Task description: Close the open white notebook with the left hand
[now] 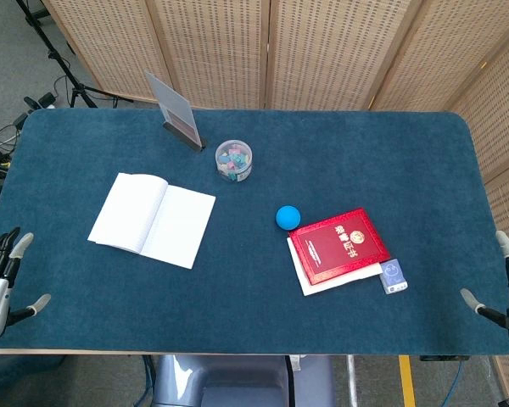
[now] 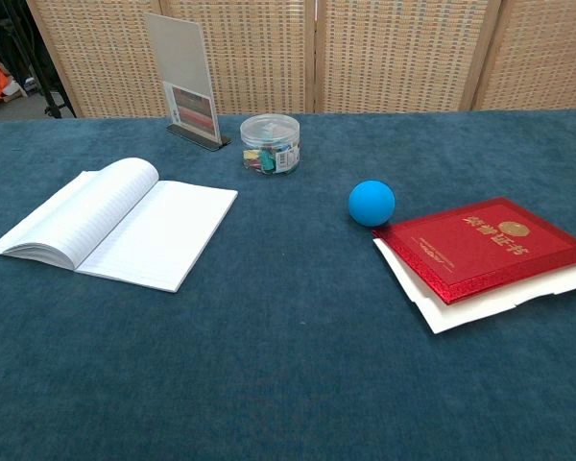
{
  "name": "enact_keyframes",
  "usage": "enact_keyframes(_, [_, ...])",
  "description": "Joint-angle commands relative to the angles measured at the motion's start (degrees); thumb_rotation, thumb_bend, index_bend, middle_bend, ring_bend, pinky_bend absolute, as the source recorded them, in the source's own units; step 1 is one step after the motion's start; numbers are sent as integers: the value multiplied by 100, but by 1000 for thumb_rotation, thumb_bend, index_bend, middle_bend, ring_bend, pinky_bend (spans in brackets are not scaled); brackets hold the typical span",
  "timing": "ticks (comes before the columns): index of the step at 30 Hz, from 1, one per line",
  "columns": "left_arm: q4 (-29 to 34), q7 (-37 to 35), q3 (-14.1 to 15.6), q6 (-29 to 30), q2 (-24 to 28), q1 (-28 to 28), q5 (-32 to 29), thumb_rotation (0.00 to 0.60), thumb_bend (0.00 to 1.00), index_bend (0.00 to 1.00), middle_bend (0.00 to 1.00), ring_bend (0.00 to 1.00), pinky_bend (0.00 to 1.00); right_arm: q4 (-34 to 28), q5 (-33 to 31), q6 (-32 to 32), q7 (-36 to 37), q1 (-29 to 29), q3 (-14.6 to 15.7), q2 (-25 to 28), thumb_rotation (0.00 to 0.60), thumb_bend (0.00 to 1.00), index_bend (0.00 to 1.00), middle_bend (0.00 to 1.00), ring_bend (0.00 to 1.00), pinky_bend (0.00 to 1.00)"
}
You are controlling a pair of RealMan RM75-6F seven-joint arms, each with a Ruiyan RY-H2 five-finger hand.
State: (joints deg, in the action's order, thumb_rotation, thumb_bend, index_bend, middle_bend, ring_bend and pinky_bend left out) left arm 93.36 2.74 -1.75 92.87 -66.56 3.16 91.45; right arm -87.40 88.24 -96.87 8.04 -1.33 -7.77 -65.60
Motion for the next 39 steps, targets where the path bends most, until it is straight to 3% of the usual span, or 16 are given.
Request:
enact_keyframes(1, [3,-12,0,-29,8,4,-15,600,100,0,0,0,0,3,10,32,27,-3,2,7,600,0,0,0,0,0])
enact_keyframes(10, [-204,-277,-42,-412,-54,241,-22,600,101,0,0,0,0,-25,32,118,114,-14,40,65,600,0,0,0,0,0])
enact_keyframes(13, [-699,-897,-103,-837,-242,577,24,600,102,0,0,0,0,-38,24,188,124,-26,63,85,600,0,0,0,0,0])
enact_keyframes(14, [-1172,-1134,-164,-1183,-514,824,-28,600,101,0,0,0,0,-55,25,236,126,-31,88,97,600,0,0,0,0,0])
enact_keyframes(17, [-1938,-1349,-225,-1449,-1014,1074,-58,600,107,0,0,0,0,-66,32,272,111,-45,95,113,600,0,0,0,0,0])
enact_keyframes(19, [-2372,-1425,-264,-1612,-1328,1228,-97,600,151,0,0,0,0,-67,29,304,103,-58,100,110,600,0,0,0,0,0])
enact_keyframes(21, [-2763,-1531,-291,-1778,-1624,1395,-118,600,281,0,0,0,0,-62,29,309,121,-67,92,110,600,0,0,0,0,0])
enact_keyframes(24, [-3175,-1603,-311,-1998,-1915,1614,-135,600,393,0,0,0,0,-50,37,293,178,-71,79,118,600,0,0,0,0,0])
enact_keyframes(31, [-3827,-1631,-384,-2294,-2394,1952,-255,600,383,0,0,0,0,-30,44,324,273,-84,84,142,600,0,0,0,0,0])
enact_keyframes(39, [-4339,-1640,-262,-2550,-2742,2041,-374,600,361,0,0,0,0,-10,-12,345,428,-86,57,191,600,0,0,0,0,0])
